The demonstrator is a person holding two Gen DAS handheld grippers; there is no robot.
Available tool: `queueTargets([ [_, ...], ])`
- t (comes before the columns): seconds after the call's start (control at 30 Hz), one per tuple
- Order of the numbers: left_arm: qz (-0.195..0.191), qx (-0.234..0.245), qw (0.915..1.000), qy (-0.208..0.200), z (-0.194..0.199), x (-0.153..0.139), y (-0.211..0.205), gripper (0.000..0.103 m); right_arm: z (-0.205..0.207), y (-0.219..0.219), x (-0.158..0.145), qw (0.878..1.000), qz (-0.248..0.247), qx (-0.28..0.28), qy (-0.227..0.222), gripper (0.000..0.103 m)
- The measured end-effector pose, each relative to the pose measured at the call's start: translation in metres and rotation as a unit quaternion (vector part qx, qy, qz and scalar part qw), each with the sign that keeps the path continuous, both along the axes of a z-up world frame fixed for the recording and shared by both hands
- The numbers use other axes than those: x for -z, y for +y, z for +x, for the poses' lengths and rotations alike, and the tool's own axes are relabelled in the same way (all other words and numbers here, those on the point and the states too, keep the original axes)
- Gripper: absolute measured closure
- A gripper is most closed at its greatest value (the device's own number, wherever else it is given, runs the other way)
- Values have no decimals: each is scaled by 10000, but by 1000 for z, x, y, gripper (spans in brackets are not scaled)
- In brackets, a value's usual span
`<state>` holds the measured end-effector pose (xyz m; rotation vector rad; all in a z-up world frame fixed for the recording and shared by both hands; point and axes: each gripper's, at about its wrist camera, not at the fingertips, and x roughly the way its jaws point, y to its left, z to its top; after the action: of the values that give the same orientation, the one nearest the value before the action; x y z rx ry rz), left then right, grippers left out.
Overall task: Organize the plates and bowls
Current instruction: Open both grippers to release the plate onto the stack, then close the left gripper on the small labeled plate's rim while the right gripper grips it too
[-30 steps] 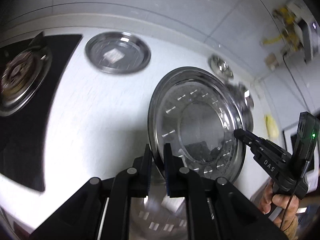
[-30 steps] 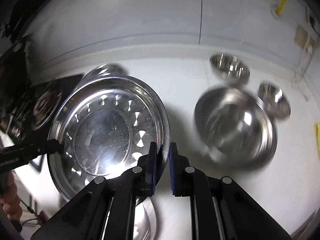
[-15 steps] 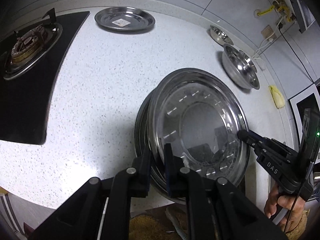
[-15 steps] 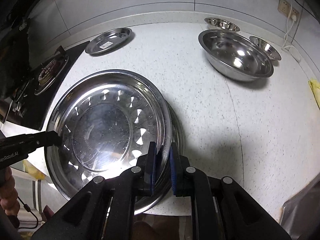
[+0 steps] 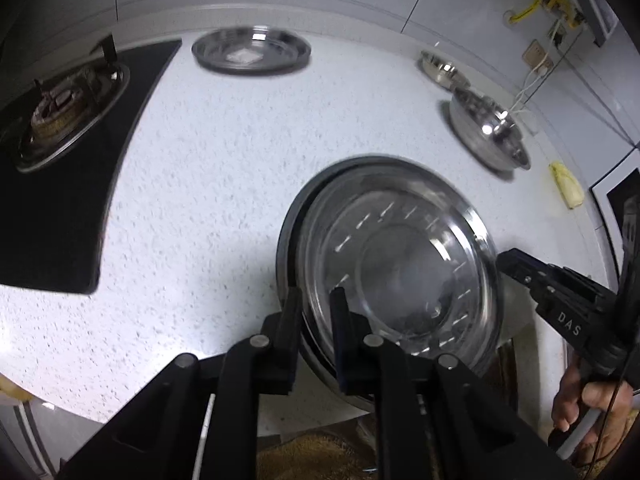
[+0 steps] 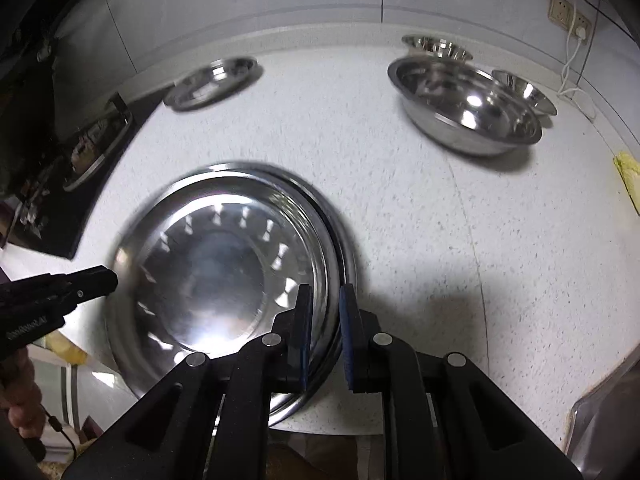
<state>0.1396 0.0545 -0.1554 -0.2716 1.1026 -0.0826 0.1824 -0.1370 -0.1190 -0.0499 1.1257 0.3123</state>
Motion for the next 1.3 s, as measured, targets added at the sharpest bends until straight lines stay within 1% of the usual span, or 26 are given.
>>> queueTargets([
  [0.03, -19, -19, 10000, -88, -1, -4, 1, 89, 0, -3, -3, 10000, 73, 33, -54, 80],
  [0.07, 27, -41, 9998, -171, -2, -9, 2, 89, 1, -4, -6, 9999, 108, 72, -95, 67],
  [0.13, 202, -81, 9992, -340, -2, -17, 2, 89, 1, -7, -15, 9993, 168, 152, -302, 59],
  [0.2, 291, -127, 9987, -390, 2, -23, 4, 89, 3, -6, -21, 9987, 136, 141, -463, 59],
  [0.33, 396, -322, 9978, -431, 21, -30, 16, 89, 18, 2, -28, 9982, 135, 76, -575, 57],
  [0.43, 446, -485, 9970, -399, 41, -34, 28, 89, 37, 11, -31, 9979, 173, 14, -619, 50],
  [0.5, 473, -598, 9962, -416, 56, -37, 36, 89, 54, 16, -33, 9974, 212, -25, -690, 43],
  [0.63, 669, -882, 9925, -517, 89, -42, 50, 89, 92, 29, -35, 9960, 206, -99, -868, 42],
  [0.73, 643, -1175, 9897, -500, 122, -40, 67, 89, 127, 42, -33, 9948, 219, -131, -988, 42],
  [0.8, 490, -1394, 9877, -504, 143, -35, 82, 89, 150, 58, -27, 9943, 245, -204, -1020, 42],
  [0.93, 344, -1750, 9826, -509, 177, -23, 106, 89, 189, 87, -11, 9943, 287, -332, -975, 42],
  [1.0, 200, -1900, 9806, -444, 191, -13, 118, 89, 207, 101, -1, 9944, 191, -356, -975, 42],
  [1.2, 131, -2181, 9748, -445, 214, 5, 134, 89, 249, 130, 28, 9959, 158, -367, -812, 42],
  [1.3, 26, -2282, 9730, -356, 228, 16, 141, 89, 267, 138, 42, 9973, 233, -351, -607, 42],
])
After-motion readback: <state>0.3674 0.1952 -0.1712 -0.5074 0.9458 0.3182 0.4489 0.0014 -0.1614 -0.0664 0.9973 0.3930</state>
